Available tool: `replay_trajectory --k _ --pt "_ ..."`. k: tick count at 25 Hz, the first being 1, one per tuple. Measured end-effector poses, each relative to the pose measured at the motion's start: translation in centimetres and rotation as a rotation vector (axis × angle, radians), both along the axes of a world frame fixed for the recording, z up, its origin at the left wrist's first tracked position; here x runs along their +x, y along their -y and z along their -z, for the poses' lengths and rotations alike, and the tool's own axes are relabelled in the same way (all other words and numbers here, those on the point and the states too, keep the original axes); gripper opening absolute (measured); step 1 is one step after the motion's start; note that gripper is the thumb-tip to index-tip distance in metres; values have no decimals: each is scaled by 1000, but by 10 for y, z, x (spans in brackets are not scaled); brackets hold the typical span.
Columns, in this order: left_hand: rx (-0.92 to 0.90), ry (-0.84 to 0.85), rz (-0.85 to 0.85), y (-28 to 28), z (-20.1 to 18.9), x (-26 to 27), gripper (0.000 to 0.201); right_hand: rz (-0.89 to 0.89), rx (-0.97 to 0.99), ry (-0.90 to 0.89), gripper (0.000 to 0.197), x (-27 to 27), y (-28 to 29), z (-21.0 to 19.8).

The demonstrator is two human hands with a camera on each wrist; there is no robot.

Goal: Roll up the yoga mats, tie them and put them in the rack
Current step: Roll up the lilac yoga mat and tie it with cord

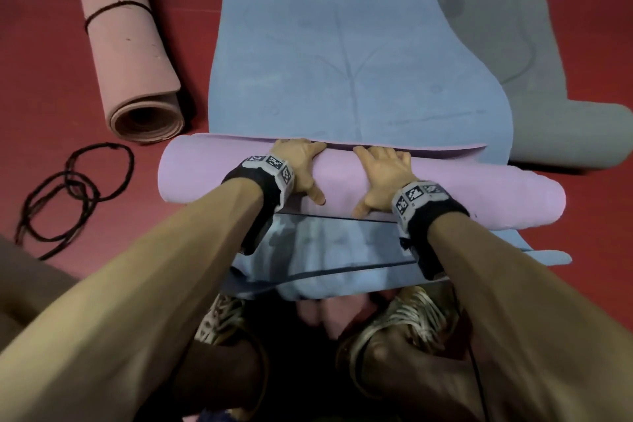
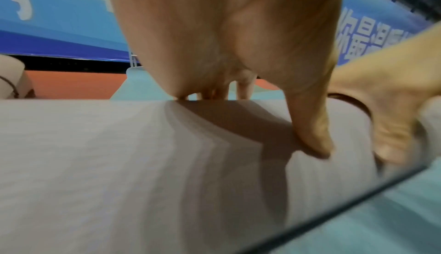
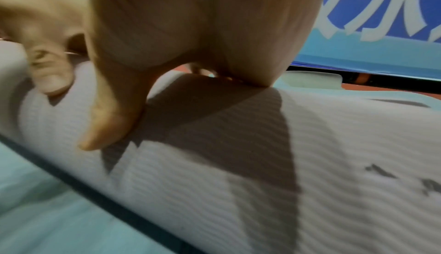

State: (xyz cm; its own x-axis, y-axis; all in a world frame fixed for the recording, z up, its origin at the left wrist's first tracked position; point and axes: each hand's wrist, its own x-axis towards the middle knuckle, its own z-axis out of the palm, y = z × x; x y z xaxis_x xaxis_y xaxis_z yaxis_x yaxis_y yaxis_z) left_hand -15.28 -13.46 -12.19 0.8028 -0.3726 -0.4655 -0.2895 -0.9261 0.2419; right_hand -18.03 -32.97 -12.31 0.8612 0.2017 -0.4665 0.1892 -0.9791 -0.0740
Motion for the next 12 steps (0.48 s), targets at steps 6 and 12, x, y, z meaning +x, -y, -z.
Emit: replay_trajectory --k 6,12 --pt "162 164 54 1 13 -22 134 33 104 63 124 2 4 -1" --pt "107 141 46 -1 9 -1 119 -105 -115 -28 144 24 -21 -6"
